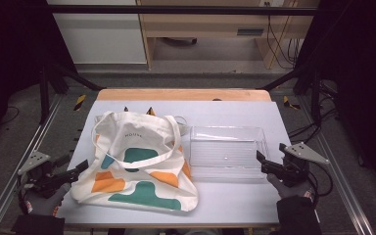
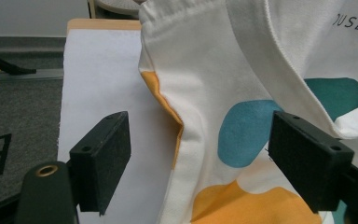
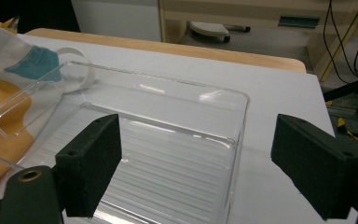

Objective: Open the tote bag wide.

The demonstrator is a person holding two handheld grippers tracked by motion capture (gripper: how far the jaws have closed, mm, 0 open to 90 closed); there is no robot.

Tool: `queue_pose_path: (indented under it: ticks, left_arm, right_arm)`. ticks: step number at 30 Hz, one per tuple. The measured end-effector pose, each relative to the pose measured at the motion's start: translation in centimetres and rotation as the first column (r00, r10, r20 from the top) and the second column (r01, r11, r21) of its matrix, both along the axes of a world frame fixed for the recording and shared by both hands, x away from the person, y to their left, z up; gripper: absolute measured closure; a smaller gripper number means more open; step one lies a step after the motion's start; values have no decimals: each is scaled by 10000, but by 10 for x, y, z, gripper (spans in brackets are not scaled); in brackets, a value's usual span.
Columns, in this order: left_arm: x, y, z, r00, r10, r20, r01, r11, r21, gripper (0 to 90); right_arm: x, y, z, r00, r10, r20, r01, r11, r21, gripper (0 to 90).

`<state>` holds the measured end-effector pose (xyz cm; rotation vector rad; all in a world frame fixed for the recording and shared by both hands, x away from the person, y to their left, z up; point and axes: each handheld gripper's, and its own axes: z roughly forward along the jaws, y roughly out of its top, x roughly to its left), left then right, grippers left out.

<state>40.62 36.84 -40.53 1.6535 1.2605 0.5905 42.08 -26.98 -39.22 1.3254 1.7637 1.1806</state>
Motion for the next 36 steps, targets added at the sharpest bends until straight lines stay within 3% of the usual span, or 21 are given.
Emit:
queue_pose_path:
  ticks: [9, 18, 28, 36]
  left_arm:
    - [-1, -9, 7, 9995, -235, 195, 236, 9997, -26, 209]
    - [-1, -16, 12, 9989, -377, 282, 377, 9993, -15, 208]
    - [-4, -28, 26, 9962, -607, 622, 588, 9977, 322, 237]
    - [0, -34, 31, 9964, -666, 524, 639, 9966, 525, 265]
  right_arm:
    - [0, 10, 0, 9998, 193, 11, -193, 9997, 145, 200]
    - [0, 32, 4, 9980, 626, 19, -626, 9977, 267, 227]
    - [1, 64, 12, 9913, 1307, 187, -1310, 9911, 214, 272]
    - [5, 87, 23, 9841, 1750, 313, -1758, 9841, 255, 322]
